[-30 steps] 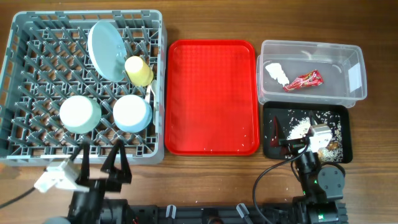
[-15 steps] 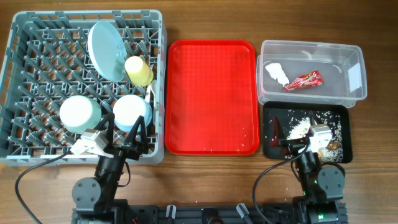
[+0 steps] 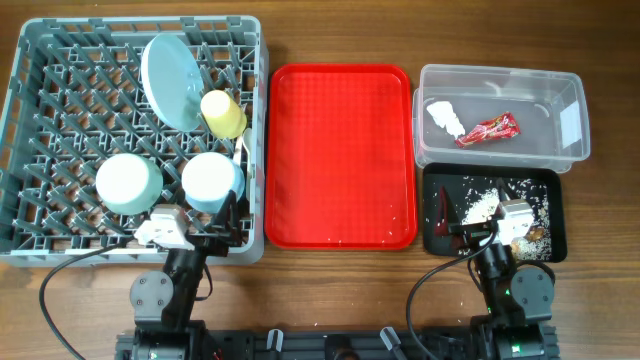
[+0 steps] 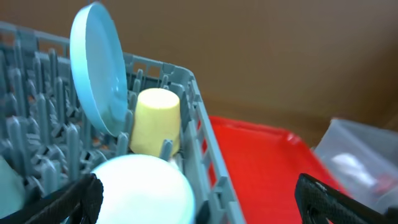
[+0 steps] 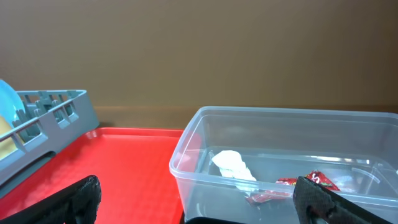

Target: Sort waste into correct bins and load items into the dishwasher rack

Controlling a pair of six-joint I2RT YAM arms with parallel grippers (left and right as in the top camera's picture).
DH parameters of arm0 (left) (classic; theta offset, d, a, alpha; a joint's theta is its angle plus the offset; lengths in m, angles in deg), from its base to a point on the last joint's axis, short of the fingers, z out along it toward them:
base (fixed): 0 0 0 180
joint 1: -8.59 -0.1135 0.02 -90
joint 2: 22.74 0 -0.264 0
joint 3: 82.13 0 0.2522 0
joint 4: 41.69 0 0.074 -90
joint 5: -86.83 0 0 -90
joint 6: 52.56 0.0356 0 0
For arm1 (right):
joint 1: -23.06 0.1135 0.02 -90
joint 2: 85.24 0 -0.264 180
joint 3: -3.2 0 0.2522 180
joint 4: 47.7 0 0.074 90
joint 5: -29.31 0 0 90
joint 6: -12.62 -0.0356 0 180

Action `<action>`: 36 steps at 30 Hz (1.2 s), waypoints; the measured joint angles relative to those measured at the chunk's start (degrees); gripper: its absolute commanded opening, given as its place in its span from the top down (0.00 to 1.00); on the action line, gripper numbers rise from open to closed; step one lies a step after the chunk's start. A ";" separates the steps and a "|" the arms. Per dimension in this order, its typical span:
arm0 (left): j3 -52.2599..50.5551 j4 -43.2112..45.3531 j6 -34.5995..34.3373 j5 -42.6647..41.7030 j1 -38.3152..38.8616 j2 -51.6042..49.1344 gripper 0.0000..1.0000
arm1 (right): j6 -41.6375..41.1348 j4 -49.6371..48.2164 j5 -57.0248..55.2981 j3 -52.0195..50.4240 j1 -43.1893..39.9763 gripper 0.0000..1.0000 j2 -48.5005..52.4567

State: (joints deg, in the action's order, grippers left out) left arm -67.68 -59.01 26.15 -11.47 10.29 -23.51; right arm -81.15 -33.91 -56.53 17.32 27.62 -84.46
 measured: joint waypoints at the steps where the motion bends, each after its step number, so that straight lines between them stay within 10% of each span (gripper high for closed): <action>1: 0.00 0.00 2.73 0.11 0.00 0.00 0.00 | -0.02 -0.02 0.00 0.00 0.00 0.00 0.00; 11: 0.00 -0.48 20.06 5.05 0.00 0.00 0.00 | 0.00 0.00 0.00 0.00 0.00 0.00 0.00; 36: 0.00 -0.55 9.42 5.49 -3.21 0.00 0.00 | -0.02 0.00 0.00 0.00 0.00 0.00 0.00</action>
State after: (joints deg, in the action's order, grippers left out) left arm -67.68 -59.55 35.57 -5.98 7.08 -23.51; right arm -81.17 -33.91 -56.53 17.32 27.62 -84.46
